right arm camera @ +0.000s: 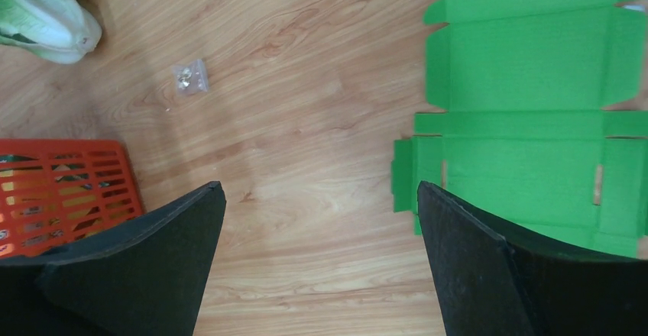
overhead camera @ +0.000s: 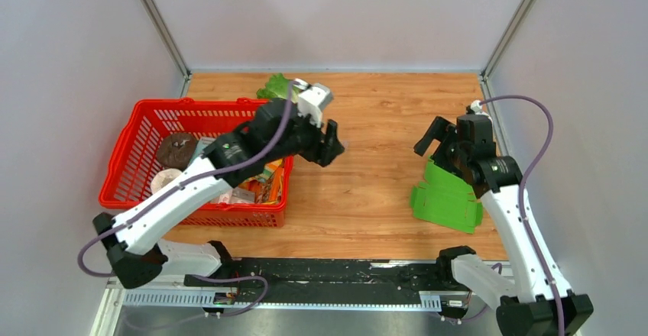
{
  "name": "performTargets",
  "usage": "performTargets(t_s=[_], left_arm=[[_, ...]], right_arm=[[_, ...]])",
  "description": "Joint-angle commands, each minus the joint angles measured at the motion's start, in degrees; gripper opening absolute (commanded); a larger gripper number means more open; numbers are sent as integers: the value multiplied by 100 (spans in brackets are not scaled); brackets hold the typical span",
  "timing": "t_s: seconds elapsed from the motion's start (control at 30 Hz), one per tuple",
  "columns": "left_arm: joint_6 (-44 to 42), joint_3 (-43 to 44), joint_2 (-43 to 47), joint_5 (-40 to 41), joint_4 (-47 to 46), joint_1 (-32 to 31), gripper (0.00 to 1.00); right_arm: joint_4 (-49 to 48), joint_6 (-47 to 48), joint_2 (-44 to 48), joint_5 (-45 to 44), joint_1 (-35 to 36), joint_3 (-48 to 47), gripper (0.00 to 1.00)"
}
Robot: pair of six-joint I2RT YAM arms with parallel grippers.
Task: Fold the paper box
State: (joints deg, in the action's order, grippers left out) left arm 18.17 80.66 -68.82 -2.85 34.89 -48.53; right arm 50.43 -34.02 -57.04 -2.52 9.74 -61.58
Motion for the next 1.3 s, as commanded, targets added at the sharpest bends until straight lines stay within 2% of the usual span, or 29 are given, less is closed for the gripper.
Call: performTargets(t_s=[0.0, 0.13, 0.23, 0.27, 0.37, 0.47, 0.6, 0.73, 0.83, 0.97, 1.13, 1.23, 1.27], left_arm=[[142, -33, -674, 1303, -782, -980, 70], [204, 125, -1370, 1647, -914, -1630, 65], [-33, 160, -1617, 1753, -1081, -2053, 65], [-129, 143, -1635, 1753, -1090, -2133, 65], [-174, -154, -1539, 1526, -1247, -2274, 65], [-165, -654, -1205, 1332, -1528, -2292, 65], [-174, -1490, -259, 1427, -1881, -2292, 66], [-244, -1993, 508, 1717, -1602, -2292, 67], [-227, -2160, 957, 1911, -1311, -2292, 67], [-130, -2581, 1685, 2034, -1362, -2292, 67], [-130, -2749, 2083, 2210, -1249, -2292, 69], [-165, -2687, 2100, 2280, -1099, -2292, 69], [-165, -2687, 2092, 2298, -1099, -2292, 69]], right_arm=[[-296, -33, 895, -1193, -7, 575, 100], [-166, -192, 835, -1786, -340, 1007, 100], [-192, -376, 344, -1340, -1225, 1270, 100], [-218, -456, 255, -1356, -1611, 1324, 100], [-393, -684, 53, -1401, -2184, 1543, 100], [-596, -798, -202, -1617, -2493, 1588, 100], [-797, -940, -817, -1918, -2783, 1483, 100], [-1123, -650, -1589, -1708, -3293, 1325, 100], [-1273, -510, -1968, -1752, -3425, 1201, 100], [-1544, -167, -2400, -920, -3391, 1306, 100], [-1861, 70, -2154, -355, -2813, 1798, 100], [-2064, 71, -1882, 251, -2504, 2035, 100], [-2212, -33, -1812, 714, -2425, 2184, 100]])
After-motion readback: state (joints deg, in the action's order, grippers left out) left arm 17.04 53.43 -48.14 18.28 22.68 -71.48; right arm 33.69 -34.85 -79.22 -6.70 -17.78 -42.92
